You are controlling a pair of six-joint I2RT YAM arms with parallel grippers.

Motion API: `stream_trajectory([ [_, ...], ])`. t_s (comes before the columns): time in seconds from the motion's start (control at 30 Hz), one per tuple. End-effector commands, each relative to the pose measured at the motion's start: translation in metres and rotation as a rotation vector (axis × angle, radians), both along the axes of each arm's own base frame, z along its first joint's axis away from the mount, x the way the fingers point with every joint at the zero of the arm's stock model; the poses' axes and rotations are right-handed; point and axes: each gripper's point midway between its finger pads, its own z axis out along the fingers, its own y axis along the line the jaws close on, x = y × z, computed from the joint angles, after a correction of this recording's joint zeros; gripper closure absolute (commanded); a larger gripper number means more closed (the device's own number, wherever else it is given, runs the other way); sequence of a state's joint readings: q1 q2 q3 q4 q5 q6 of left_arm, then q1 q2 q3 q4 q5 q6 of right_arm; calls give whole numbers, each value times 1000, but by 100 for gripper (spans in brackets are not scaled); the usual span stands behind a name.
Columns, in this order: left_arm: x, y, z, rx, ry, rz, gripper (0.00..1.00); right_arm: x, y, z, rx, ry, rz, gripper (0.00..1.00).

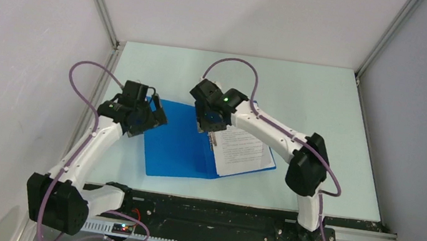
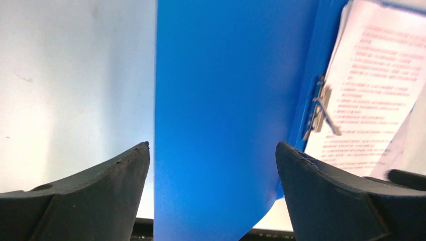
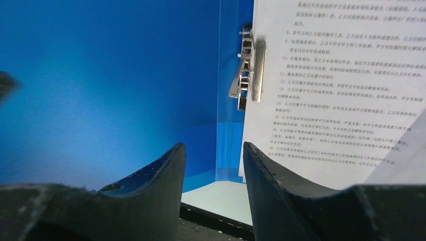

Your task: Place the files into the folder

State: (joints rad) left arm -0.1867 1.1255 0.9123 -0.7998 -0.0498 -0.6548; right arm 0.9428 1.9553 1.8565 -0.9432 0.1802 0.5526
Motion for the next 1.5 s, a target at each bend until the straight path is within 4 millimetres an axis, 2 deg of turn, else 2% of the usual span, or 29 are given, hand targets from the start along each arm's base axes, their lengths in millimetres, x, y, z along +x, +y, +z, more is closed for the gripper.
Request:
stream_trajectory([
  [0.0, 14, 20, 46, 76, -134, 71, 2, -5, -9, -16, -103, 51, 4, 50],
  [0.13, 23, 14, 59, 56, -160, 47, 2, -1, -6, -29, -125, 60, -14, 53],
  [0.2, 26, 6, 60, 32, -151, 11, 2, 3, -5, -35, -132, 57, -24, 55],
  [0.33, 29, 2, 59, 25, -141, -4, 2, 9, -5, -45, -144, 64, -34, 55],
  [0.47, 31, -5, 57, -2, -139, -28, 2, 11, 2, -47, -122, 75, -13, 55],
  [0.6, 40, -21, 42, -47, -91, -88, 2, 13, 8, -48, -110, 78, 5, 56],
  [0.73, 44, -29, 28, -79, -58, -100, 2, 17, 9, -49, -112, 75, -2, 60],
  [0.9, 44, -29, 20, -76, -42, -103, 2, 23, 9, -54, -104, 85, -11, 64],
  [1.1, 42, -27, 29, -67, -76, -104, 2, 23, 8, -61, -116, 98, -2, 63],
  [1.2, 43, -19, 35, -42, -103, -86, 2, 22, 8, -64, -121, 105, -1, 63],
  [1.47, 37, -6, 37, -43, -120, -61, 2, 23, 9, -69, -113, 114, 1, 67],
])
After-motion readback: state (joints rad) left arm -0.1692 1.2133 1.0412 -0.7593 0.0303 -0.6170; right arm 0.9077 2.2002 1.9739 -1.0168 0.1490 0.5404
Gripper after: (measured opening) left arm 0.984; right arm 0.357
